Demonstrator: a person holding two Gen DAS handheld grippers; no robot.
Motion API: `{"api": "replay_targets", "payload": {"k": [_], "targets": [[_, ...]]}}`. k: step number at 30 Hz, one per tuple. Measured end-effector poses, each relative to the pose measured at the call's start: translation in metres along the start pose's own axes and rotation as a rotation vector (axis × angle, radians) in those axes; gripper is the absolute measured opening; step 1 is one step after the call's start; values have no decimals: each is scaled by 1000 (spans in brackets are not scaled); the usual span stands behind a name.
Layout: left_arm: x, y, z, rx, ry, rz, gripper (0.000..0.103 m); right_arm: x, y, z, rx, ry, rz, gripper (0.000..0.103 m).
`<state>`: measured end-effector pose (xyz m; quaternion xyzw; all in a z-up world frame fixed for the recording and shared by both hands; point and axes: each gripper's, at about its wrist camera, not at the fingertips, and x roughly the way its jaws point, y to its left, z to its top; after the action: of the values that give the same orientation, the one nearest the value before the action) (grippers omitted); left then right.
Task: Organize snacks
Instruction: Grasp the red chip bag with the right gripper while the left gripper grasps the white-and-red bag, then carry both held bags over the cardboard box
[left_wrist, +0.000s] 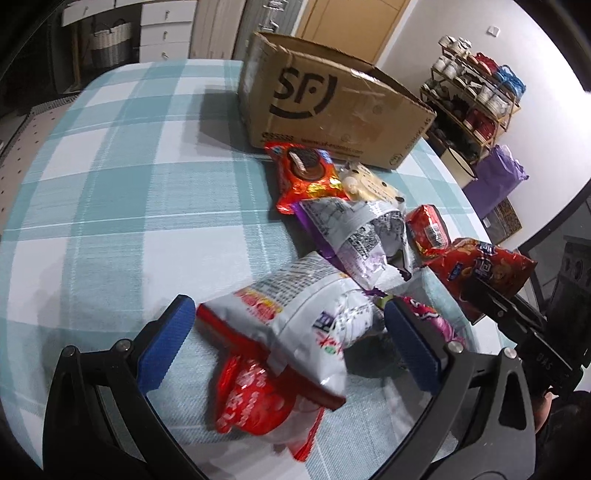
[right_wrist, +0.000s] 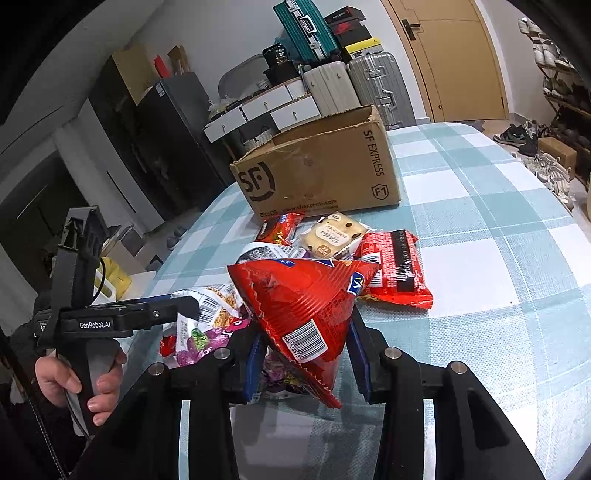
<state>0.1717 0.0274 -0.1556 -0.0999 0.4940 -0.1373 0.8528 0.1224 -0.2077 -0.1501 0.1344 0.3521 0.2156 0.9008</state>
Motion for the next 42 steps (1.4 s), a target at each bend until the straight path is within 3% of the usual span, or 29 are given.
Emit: {"api": "replay_targets", "payload": {"k": [3, 6, 9, 10, 15, 25, 42], "targets": [[10, 1, 1, -10, 15, -24, 100, 0, -3, 1, 3, -2, -1, 40], [15, 1, 1, -2, 16, -43, 91, 0, -4, 1, 1, -2, 1, 40], [17, 1, 0, 14, 11, -91, 70, 1, -5, 1, 3, 1, 5, 40], [19, 1, -1, 24, 9, -114, 51, 1, -6, 1, 7, 3, 6, 40], [18, 0, -3, 29, -6, -141, 48, 0, -6, 1, 10, -1, 13, 40], [3, -9, -8, 82, -32, -89, 47, -9, -7, 1, 13, -21, 12, 40], [-31, -5, -8, 95, -91, -85, 47, -20, 9, 6, -27, -48, 2, 40]]}}
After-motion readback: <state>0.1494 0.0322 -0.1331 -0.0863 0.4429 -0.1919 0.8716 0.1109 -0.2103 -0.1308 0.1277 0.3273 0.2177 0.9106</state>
